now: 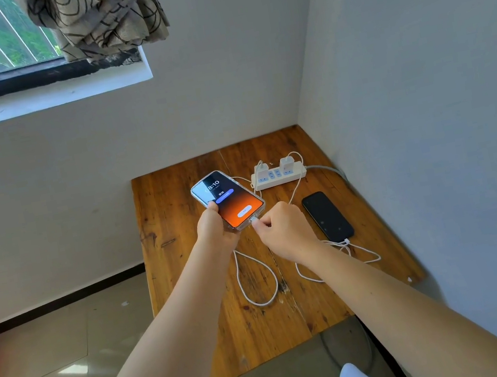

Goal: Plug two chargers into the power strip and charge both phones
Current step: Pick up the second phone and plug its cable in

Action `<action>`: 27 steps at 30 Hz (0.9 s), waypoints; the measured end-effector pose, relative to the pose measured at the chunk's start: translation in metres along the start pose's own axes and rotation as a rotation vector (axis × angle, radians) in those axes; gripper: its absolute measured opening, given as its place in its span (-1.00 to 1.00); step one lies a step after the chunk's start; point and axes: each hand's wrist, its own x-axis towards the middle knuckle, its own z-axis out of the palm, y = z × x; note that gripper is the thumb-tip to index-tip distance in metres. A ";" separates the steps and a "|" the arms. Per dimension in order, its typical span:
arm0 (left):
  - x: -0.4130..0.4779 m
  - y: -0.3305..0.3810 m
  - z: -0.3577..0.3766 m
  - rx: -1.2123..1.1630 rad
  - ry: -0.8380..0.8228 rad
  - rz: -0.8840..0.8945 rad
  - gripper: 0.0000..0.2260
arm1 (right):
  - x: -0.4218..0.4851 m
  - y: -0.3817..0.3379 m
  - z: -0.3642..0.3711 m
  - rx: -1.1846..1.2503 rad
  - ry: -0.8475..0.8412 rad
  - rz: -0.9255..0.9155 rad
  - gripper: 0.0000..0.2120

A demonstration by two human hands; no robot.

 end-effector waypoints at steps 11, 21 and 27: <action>-0.001 -0.003 -0.017 0.023 -0.296 0.010 -0.67 | -0.002 0.009 0.000 0.080 -0.114 -0.016 -0.63; 0.000 -0.003 -0.017 0.076 -0.275 0.041 -0.58 | -0.001 0.009 0.000 0.066 -0.132 0.003 -0.72; 0.003 -0.005 -0.018 0.060 -0.277 0.041 -0.58 | -0.002 0.007 0.000 0.068 -0.138 0.011 -0.70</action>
